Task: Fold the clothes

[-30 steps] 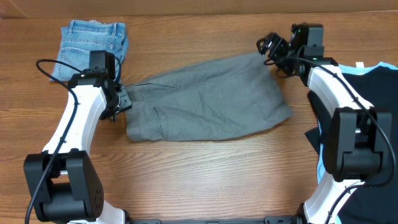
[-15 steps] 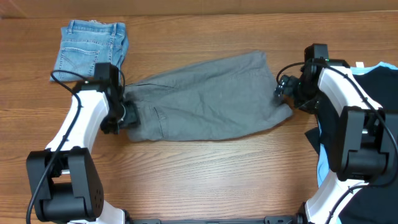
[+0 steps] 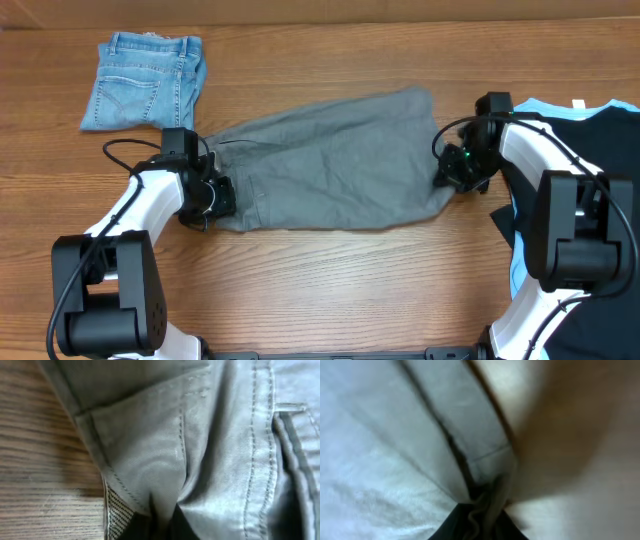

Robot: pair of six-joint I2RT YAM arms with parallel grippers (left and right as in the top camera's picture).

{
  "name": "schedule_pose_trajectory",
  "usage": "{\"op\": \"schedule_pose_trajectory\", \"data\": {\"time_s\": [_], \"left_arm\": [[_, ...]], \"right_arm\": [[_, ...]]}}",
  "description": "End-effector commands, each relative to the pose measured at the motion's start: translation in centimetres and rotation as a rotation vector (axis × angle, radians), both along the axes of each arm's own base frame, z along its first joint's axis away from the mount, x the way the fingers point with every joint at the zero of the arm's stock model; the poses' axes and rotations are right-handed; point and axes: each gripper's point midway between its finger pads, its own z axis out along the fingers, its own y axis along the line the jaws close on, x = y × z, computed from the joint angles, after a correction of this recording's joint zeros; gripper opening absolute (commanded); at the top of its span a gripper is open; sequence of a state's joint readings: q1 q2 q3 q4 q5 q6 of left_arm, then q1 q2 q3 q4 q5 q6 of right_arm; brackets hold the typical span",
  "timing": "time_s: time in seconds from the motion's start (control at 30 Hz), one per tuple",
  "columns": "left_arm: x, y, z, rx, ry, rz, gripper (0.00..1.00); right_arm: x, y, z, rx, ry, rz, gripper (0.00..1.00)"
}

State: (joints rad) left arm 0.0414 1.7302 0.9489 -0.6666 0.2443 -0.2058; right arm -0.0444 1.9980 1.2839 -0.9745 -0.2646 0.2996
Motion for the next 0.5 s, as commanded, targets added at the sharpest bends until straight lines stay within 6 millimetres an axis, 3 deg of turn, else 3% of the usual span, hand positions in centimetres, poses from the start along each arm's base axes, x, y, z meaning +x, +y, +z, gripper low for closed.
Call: {"op": "schedule_pose_trajectory", "data": {"time_s": [0.0, 0.03, 0.07, 0.1, 0.2, 0.23, 0.27, 0.3, 0.4, 0.47], "left_arm": [[-1.5, 2.8, -0.8, 0.113, 0.077, 0.067, 0.04], [-1.6, 3.1, -0.6, 0.113, 0.085, 0.077, 0.04], [-1.8, 3.5, -0.3, 0.113, 0.098, 0.078, 0.04], [-1.9, 3.8, 0.0, 0.113, 0.110, 0.078, 0.11], [-2.0, 4.6, 1.5, 0.110, 0.139, 0.063, 0.39], [-1.8, 4.7, 2.3, 0.107, 0.140, 0.054, 0.52], [-1.3, 4.8, 3.3, 0.103, 0.134, 0.043, 0.84], [-0.8, 4.7, 4.4, 0.093, 0.125, 0.028, 1.00], [1.0, 3.6, 7.4, 0.036, 0.074, -0.025, 1.00], [2.3, 2.6, 9.4, -0.008, 0.023, -0.053, 1.00]], "right_arm": [[-3.5, -4.0, -1.0, -0.260, 0.171, -0.172, 0.16], [-3.9, -4.4, -0.9, -0.284, 0.185, -0.170, 0.18], [-4.2, -4.7, -0.7, -0.301, 0.193, -0.167, 0.37], [-4.3, -5.0, -0.5, -0.314, 0.195, -0.162, 0.54], [-3.3, -5.1, 0.9, -0.303, 0.142, -0.107, 0.64], [-2.8, -5.1, 1.6, -0.302, 0.119, -0.090, 0.65], [-2.3, -5.2, 2.5, -0.302, 0.094, -0.083, 0.66], [-1.6, -5.1, 3.7, -0.299, 0.060, -0.076, 0.66], [0.5, -3.7, 6.8, -0.208, -0.065, -0.022, 0.66], [2.1, -0.9, 9.2, -0.052, -0.188, 0.077, 0.56]]}}
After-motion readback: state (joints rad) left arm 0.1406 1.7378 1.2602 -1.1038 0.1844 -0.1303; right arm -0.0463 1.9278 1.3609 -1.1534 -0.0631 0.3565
